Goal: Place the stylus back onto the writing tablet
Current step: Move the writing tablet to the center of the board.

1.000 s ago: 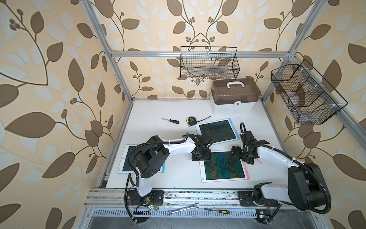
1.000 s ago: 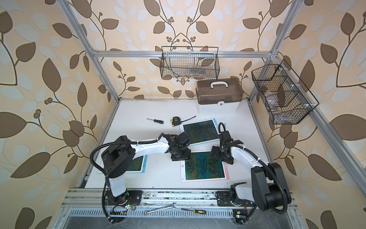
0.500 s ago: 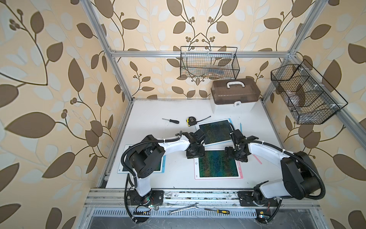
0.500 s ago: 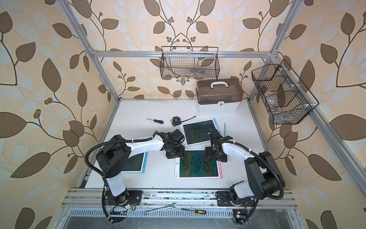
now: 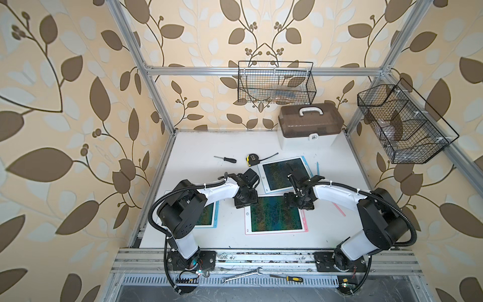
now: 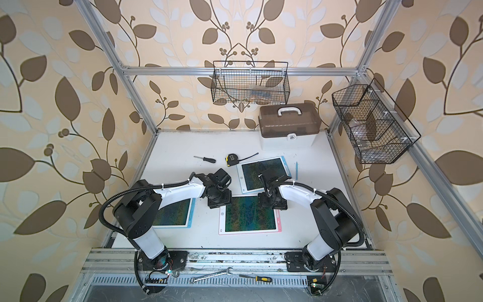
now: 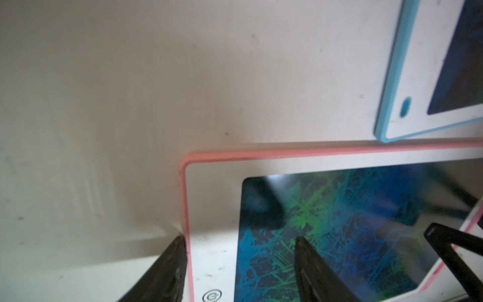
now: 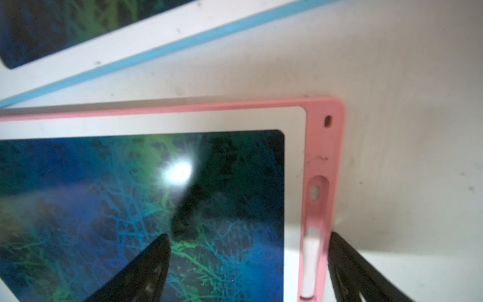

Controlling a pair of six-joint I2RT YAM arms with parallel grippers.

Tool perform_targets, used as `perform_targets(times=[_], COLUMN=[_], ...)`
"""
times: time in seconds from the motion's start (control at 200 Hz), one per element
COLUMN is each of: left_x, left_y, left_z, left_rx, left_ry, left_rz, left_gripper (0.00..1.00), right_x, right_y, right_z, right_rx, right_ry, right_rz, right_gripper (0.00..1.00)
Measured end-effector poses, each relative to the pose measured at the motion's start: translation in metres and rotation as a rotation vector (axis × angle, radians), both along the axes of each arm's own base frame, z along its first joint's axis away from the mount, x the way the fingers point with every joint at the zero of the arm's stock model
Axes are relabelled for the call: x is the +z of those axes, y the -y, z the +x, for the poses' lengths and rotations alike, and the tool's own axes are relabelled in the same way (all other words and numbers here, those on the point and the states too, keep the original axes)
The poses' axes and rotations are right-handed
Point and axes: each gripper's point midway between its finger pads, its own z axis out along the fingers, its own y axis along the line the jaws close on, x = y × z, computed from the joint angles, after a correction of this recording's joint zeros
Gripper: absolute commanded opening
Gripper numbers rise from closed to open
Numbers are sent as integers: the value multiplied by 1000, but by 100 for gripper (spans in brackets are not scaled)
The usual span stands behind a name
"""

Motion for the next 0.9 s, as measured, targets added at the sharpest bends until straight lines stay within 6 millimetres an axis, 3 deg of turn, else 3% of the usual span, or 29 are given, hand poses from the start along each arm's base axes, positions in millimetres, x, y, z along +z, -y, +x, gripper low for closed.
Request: perform_targets(times=[0.455,0.615,0.71,0.9], left_x=[-4,-3,-2,0], left_y=[-28,-31,-30,-31], left_z=[5,6,7,6], left_rx=[44,48,43,35], left_ry=[6,11,19,8], left_rz=[93,105,98,110], left_gripper=[67,81,94,97], right_x=[1,2,4,7], right_y=[-28,-34,-37,-38], right_z=[-2,0,1,5], right_rx=[19,6,-8,-44], right_ry=[26,44,58,78], right_rz=[24,45,69,117], right_gripper=[91,92,94,95])
